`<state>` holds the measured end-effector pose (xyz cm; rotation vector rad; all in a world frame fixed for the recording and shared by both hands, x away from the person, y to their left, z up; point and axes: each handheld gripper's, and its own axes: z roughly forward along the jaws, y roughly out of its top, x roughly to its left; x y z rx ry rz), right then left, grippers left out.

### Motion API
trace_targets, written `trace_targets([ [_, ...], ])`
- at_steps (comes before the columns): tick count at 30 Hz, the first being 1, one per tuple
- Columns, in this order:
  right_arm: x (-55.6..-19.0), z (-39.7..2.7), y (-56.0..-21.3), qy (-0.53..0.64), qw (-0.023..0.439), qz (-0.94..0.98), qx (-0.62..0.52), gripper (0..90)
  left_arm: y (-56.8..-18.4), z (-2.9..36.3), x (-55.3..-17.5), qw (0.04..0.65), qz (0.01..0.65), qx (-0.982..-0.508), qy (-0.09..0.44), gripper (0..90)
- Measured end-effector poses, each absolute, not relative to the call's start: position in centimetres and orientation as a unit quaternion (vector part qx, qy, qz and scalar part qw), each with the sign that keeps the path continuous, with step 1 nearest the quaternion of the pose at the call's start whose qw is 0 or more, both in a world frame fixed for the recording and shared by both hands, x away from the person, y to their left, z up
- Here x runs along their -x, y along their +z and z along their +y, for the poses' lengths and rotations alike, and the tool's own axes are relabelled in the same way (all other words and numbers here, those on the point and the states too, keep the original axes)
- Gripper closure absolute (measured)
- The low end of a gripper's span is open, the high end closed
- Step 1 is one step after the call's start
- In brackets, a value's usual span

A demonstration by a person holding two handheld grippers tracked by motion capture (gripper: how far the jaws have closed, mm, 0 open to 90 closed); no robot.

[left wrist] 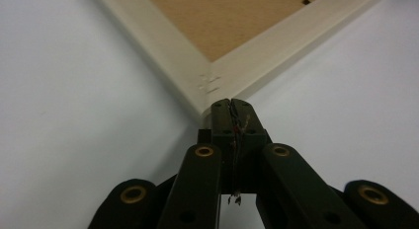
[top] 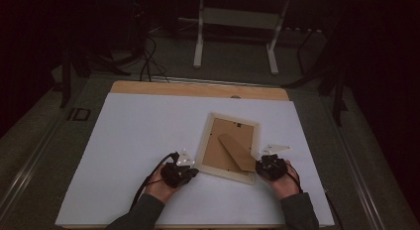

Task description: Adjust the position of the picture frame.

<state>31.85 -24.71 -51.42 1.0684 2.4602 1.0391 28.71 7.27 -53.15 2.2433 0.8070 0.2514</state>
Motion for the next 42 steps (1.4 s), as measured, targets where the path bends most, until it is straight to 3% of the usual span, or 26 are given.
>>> trace_targets([
  [12, -31.9, -24.8, -51.4, 0.355, 0.139, 0.850, -0.365, 90.0, -53.3, 6.4, -28.6, 0.349, 0.303, -0.880, 0.105, 89.8],
  [42, -33.1, -25.2, -50.1, 0.375, 0.165, 0.829, -0.380, 90.0, -53.3, 7.1, -30.6, 0.346, 0.349, -0.864, 0.113, 89.8],
])
